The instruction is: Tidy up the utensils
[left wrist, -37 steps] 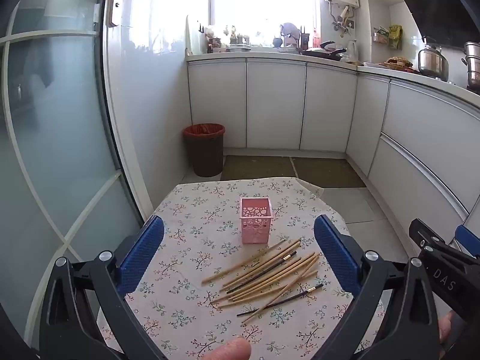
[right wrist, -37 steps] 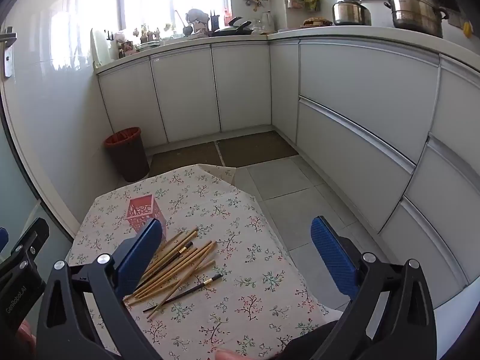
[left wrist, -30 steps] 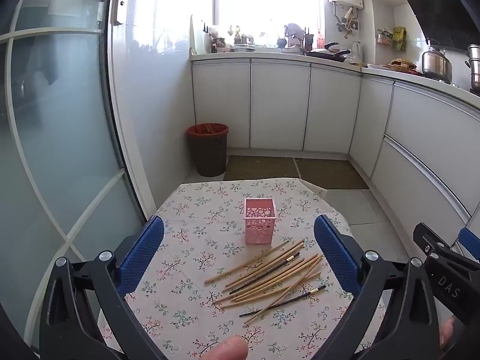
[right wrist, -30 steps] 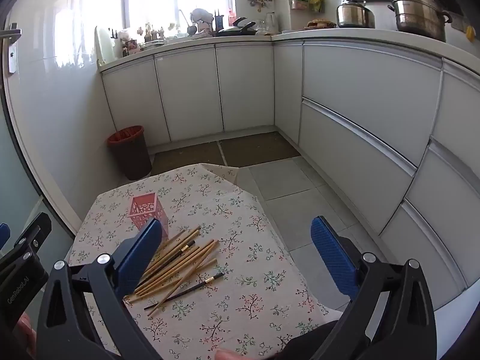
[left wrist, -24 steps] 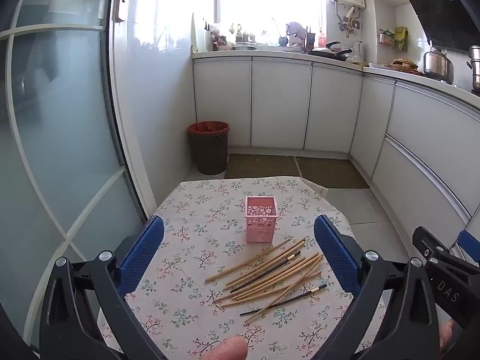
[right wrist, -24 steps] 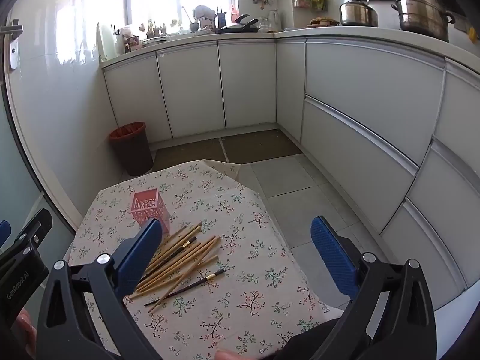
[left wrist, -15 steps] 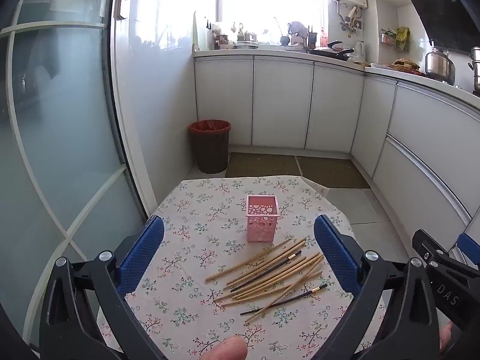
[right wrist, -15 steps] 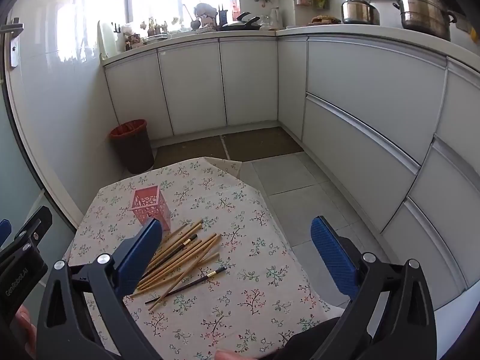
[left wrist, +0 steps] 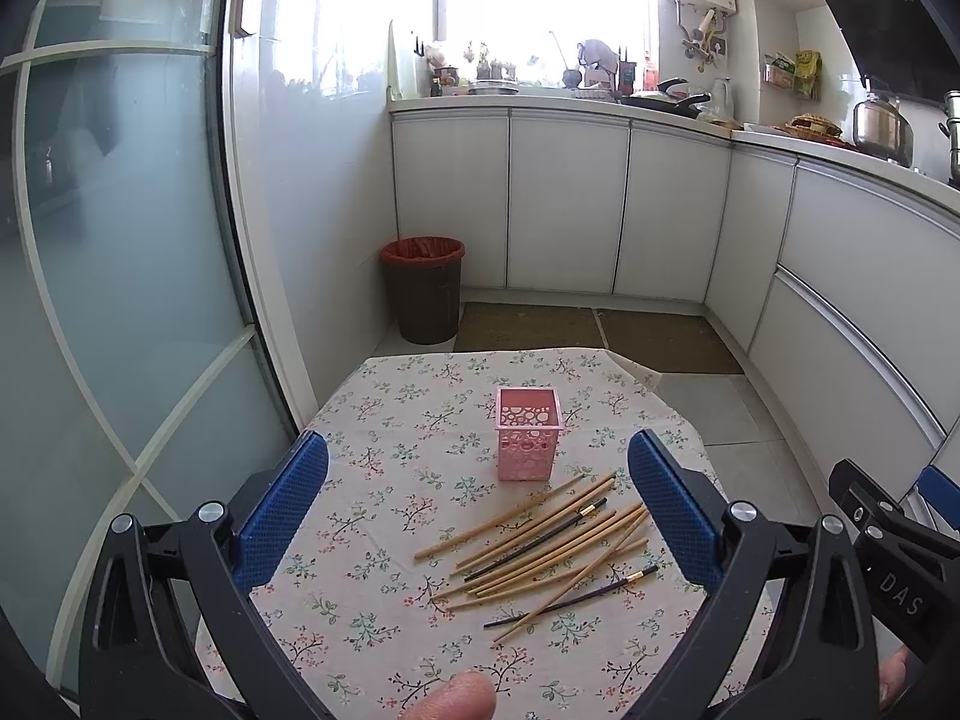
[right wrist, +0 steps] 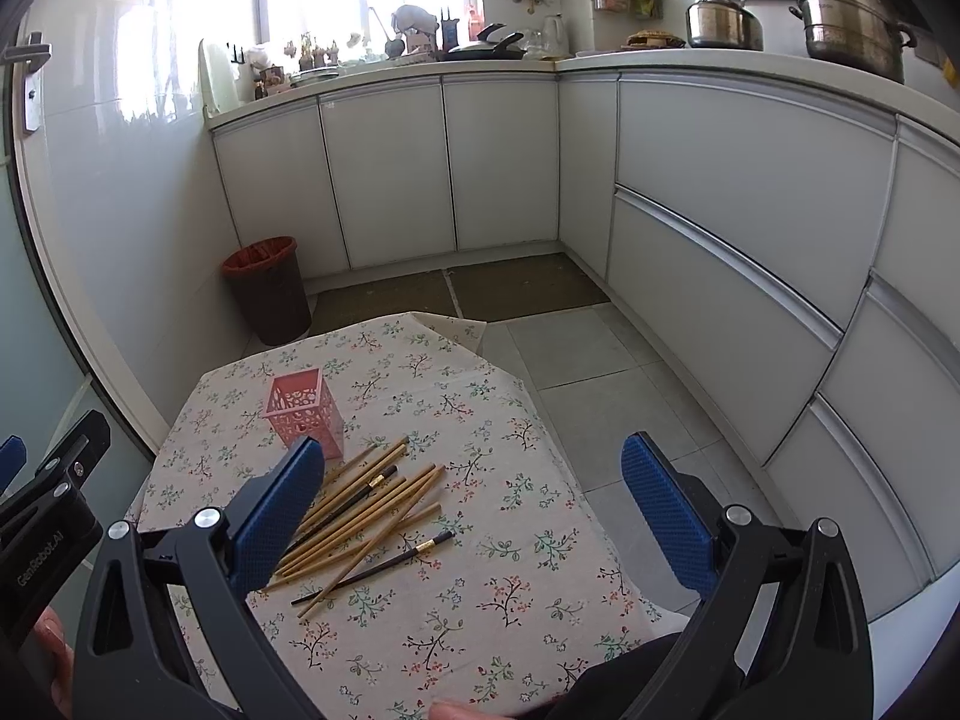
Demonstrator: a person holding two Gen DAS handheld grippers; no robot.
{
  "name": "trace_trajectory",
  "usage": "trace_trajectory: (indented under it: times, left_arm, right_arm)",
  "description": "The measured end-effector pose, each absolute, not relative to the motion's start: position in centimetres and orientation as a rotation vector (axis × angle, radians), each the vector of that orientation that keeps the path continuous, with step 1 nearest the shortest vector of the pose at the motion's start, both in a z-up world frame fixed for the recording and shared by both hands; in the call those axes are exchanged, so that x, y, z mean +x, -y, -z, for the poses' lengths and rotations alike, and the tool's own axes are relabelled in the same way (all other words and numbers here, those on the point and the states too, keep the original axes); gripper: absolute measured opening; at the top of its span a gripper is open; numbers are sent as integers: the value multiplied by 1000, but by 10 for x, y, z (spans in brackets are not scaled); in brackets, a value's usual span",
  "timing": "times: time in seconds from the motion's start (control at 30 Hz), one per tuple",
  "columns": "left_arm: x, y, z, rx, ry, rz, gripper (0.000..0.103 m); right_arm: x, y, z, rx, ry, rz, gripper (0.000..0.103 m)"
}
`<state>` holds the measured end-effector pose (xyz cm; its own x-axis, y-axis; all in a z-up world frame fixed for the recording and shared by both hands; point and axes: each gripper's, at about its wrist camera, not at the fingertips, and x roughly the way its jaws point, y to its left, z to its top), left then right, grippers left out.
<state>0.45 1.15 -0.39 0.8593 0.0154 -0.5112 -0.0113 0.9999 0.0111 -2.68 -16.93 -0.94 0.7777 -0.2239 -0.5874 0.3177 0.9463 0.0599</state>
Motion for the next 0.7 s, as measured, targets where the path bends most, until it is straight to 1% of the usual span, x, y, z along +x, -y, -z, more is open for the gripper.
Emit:
trace_trajectory:
  times: [0.7]
  left_arm:
    - [2,-11,4,9,-535,-22,96]
  right_arm:
    - [-30,169,8,167,-619,285,97]
